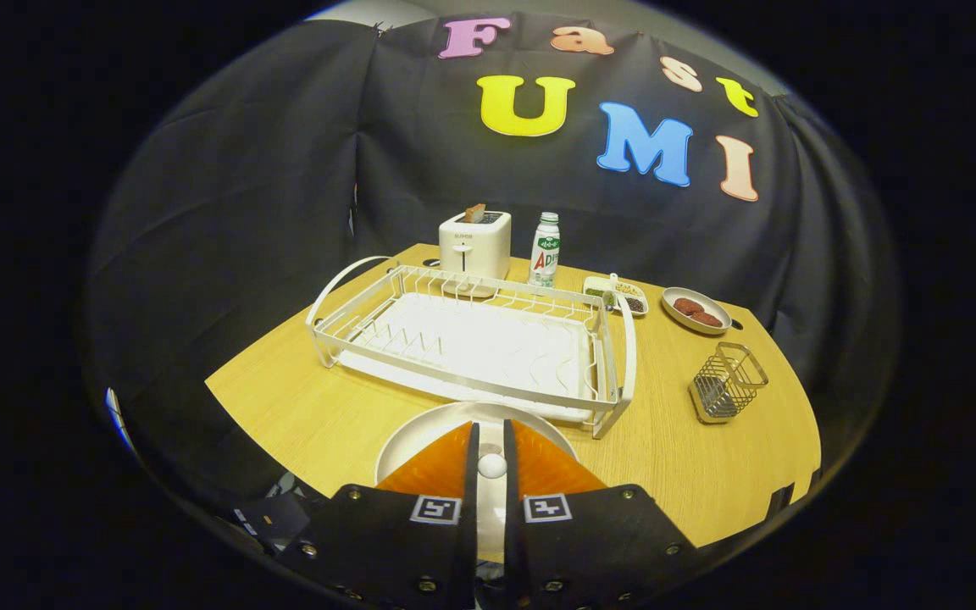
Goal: Take the plate from the dish rack, then take the spoon from the basket and place it into the plate.
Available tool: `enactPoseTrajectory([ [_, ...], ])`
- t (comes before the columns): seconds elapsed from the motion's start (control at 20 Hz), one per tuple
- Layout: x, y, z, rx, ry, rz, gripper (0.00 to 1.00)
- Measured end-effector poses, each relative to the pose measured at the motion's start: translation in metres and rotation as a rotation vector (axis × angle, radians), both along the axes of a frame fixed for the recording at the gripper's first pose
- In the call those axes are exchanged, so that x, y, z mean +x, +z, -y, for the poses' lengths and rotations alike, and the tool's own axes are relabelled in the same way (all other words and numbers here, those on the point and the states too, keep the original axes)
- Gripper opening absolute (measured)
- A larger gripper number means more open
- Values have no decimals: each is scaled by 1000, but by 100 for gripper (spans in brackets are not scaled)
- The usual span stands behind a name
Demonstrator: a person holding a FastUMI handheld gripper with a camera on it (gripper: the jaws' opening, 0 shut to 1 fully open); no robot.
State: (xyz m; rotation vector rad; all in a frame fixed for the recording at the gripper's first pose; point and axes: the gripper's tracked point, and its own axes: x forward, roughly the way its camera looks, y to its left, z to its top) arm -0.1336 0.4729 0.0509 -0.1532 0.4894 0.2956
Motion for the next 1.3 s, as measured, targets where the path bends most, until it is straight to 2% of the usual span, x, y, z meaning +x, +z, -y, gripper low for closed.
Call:
enactPoseTrajectory([
  [0.25, 0, 6, -2, -5, 3, 14, 15],
  [0.4, 0, 7, -5, 5, -2, 18, 24],
  [0.7, 2, 18, -4, 7, -13, 34, 25],
  [1.0, 29, 87, 15, 31, -72, 185, 24],
  [1.3, 70, 172, 50, 100, -182, 358, 24],
])
